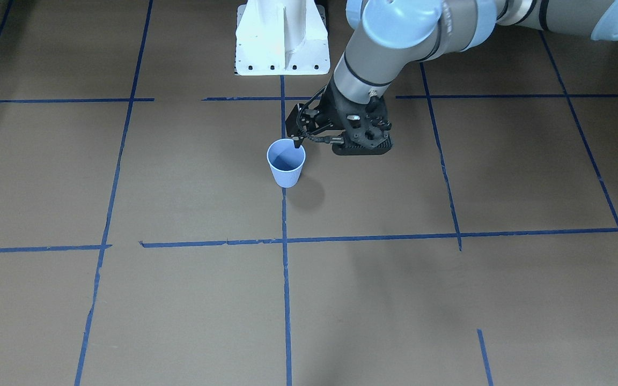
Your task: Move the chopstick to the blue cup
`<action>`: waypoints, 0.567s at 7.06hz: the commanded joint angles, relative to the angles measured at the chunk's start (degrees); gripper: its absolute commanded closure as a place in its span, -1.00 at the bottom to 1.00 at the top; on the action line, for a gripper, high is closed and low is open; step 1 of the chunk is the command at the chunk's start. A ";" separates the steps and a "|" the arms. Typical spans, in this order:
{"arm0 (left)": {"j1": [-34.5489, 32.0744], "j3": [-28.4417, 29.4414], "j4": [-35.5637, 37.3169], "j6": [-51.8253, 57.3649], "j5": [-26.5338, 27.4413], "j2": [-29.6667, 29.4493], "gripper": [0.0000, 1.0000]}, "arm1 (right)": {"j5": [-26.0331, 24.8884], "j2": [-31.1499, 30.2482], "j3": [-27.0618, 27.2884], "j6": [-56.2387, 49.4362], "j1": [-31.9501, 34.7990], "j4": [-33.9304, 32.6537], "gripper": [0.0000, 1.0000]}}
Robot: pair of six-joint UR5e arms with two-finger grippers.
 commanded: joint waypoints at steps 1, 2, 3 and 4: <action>-2.73 -6.46 3.46 3.27 0.67 4.12 -1.00 | -0.29 2.60 -10.94 -1.13 2.92 10.20 -1.00; -2.83 -11.72 8.10 7.39 4.15 7.81 -1.00 | -0.47 3.65 -15.52 -0.78 2.93 16.09 -1.00; -2.83 -16.12 15.10 15.44 8.36 10.63 -1.00 | -0.82 5.23 -18.52 -0.78 2.93 17.02 -1.00; -2.92 -19.39 18.83 21.18 11.45 11.79 -1.00 | -2.82 6.64 -19.60 -0.78 2.93 17.03 -1.00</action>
